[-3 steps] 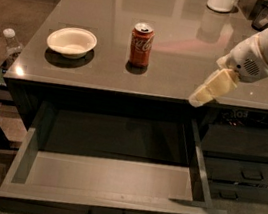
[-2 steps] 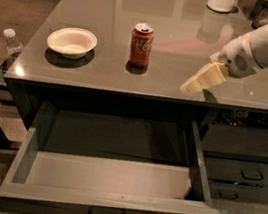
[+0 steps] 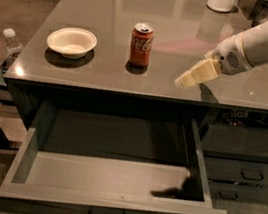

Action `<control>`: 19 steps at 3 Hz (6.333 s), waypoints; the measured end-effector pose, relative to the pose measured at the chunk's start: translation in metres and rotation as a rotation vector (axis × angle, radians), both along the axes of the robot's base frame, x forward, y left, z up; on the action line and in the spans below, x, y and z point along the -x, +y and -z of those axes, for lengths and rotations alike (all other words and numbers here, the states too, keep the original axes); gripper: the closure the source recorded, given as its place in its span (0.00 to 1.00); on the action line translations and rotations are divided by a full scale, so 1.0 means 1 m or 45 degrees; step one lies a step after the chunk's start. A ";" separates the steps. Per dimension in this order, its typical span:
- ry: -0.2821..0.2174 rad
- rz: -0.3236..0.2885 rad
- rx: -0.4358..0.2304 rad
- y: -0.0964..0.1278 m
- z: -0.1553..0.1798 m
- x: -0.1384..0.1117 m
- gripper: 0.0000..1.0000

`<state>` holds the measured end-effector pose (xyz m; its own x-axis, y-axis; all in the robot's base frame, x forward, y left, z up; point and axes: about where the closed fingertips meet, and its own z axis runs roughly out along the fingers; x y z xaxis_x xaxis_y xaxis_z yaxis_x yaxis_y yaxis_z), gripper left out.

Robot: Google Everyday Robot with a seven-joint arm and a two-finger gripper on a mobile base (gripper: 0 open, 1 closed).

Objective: Place coke can into top drawer

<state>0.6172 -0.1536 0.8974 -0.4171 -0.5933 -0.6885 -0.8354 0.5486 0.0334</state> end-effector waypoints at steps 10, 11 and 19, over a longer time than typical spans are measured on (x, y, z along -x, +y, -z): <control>-0.197 -0.205 -0.501 0.137 0.009 -0.116 0.00; -0.213 -0.279 -0.510 0.153 -0.001 -0.116 0.00; -0.233 -0.265 -0.510 0.155 -0.023 -0.055 1.00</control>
Offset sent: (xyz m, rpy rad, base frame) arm 0.0768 0.0687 -0.0029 0.1869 -0.0959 0.0448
